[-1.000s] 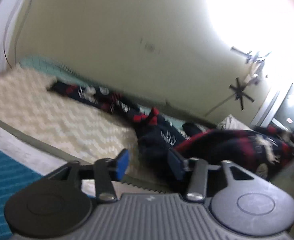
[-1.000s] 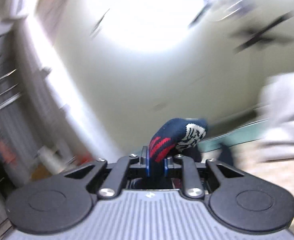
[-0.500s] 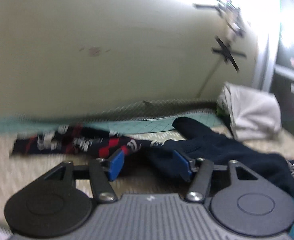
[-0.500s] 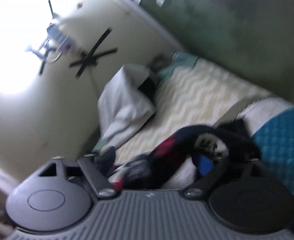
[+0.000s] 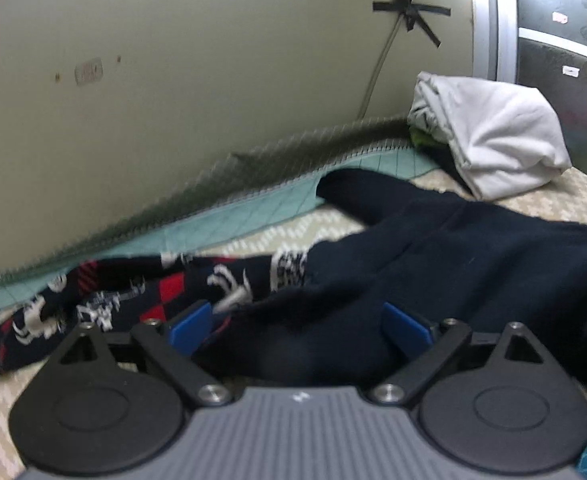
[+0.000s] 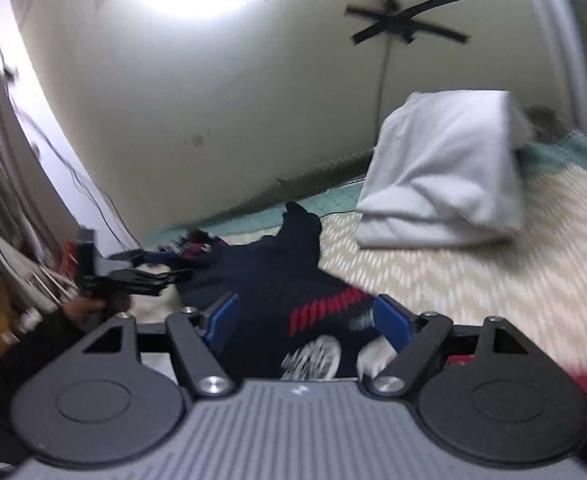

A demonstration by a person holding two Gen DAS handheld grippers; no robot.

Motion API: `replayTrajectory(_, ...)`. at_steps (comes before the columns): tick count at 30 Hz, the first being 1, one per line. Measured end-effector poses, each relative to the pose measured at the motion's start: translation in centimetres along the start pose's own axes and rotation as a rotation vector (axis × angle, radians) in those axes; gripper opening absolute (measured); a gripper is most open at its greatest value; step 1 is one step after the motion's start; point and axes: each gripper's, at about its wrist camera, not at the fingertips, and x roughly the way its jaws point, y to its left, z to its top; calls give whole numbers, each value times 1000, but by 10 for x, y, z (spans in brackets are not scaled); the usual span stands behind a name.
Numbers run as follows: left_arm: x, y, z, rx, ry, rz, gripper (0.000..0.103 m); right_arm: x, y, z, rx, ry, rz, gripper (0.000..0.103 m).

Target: Fold small clothes

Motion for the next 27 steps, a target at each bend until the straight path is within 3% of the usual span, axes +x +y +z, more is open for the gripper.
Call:
replayTrajectory(6,4,-3,-17,-7,29,-3,48,127,-28,19,-48,141,17,79)
replayTrajectory(8,-2,-6,-20,-6,26,-10,22,152,-29,16,-40,186,47,86)
replayTrajectory(10,-9,-9,-22,-13,18,-13,11,166,-24,9,-38,224,63,86)
replayTrajectory(11,-15,-12,-23,-8,2,-6,10,170,-18,5,-72,212,54,82)
replayTrajectory(12,-23,-15,-24,6,-21,14,10,169,-8,2,-126,223,48,63)
replayTrajectory(13,-30,-17,-24,17,-40,26,10,165,0,0,-161,230,42,53)
replayTrajectory(14,-40,-19,-25,19,-65,33,9,159,8,-2,-181,213,36,28)
replayTrajectory(15,-48,-21,-25,14,-84,41,9,149,16,-3,-200,191,31,22)
replayTrajectory(19,-97,-29,-23,-9,-204,47,9,93,60,-7,-312,47,-66,14)
replayTrajectory(27,-220,-40,7,-90,-521,105,9,-20,172,9,-613,-370,-169,0)
